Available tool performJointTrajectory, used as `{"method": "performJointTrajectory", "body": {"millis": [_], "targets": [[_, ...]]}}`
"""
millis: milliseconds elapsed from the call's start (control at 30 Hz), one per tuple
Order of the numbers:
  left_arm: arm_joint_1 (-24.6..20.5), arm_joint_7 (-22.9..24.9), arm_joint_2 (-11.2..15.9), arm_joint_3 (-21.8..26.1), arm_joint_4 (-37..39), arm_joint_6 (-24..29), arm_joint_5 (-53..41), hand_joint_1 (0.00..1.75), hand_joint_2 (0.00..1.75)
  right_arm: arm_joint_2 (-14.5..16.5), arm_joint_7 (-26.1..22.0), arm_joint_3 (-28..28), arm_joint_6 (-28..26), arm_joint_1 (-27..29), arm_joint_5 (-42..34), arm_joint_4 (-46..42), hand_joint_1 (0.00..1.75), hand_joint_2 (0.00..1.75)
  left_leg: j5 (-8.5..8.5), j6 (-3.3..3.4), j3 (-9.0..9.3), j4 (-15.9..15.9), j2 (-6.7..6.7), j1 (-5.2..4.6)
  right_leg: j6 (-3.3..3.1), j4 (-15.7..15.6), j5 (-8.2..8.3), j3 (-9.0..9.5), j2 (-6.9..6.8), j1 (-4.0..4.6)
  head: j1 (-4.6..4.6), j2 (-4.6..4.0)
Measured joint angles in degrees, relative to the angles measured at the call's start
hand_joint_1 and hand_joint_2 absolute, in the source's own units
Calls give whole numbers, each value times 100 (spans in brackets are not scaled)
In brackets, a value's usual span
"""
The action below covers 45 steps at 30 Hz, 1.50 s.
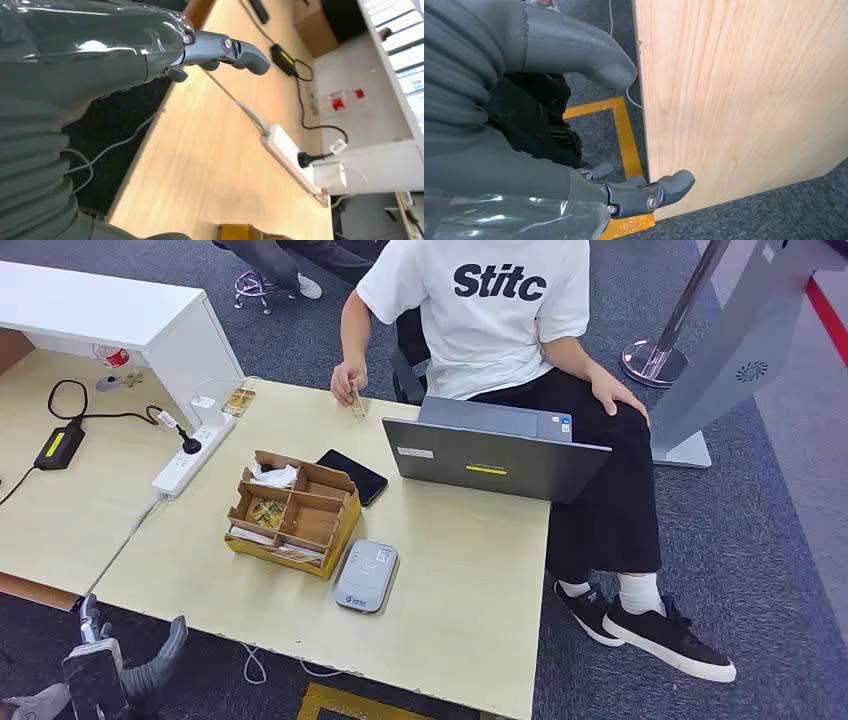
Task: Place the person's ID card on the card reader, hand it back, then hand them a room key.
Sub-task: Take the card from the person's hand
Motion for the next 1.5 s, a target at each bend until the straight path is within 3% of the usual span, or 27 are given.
{"method": "performJointTrajectory", "body": {"millis": [300,600,1300,1333,1433,1467,1500], "targets": [[-379,508,319,-686,-240,229,-1372,0,175,29,-7,-216,74,-96,194,1,0,175,2,1,0,0,0,0,0,1,1,-1,1,0,1,0],[-995,1223,820,-1333,-190,239,-2892,0,175,106,15,-346,95,-239,452,8,0,175,3,1,0,1,2,0,0,3,3,-1,2,0,0,0],[-2536,2883,2109,-2468,683,308,-6335,0,175,402,165,-427,86,-692,933,145,0,175,14,5,-3,2,4,1,-4,8,7,-4,4,0,1,0],[-2592,2961,2158,-2508,719,327,-6502,10,175,415,179,-428,87,-711,946,154,0,175,14,5,-3,2,4,1,-4,8,7,-4,4,0,1,0],[-2709,3122,2268,-2579,797,422,-6853,139,175,441,214,-428,87,-749,956,176,0,175,14,5,-3,2,4,1,-4,8,7,-4,4,0,1,0],[-2728,3140,2292,-2587,808,455,-6885,172,175,449,217,-428,87,-756,953,181,0,175,14,5,-3,2,4,1,-4,8,7,-4,4,0,1,0],[-2739,3149,2312,-2594,812,478,-6882,175,175,456,219,-428,87,-761,946,186,0,175,14,5,-3,2,4,1,-4,8,7,-4,4,0,1,0]]}}
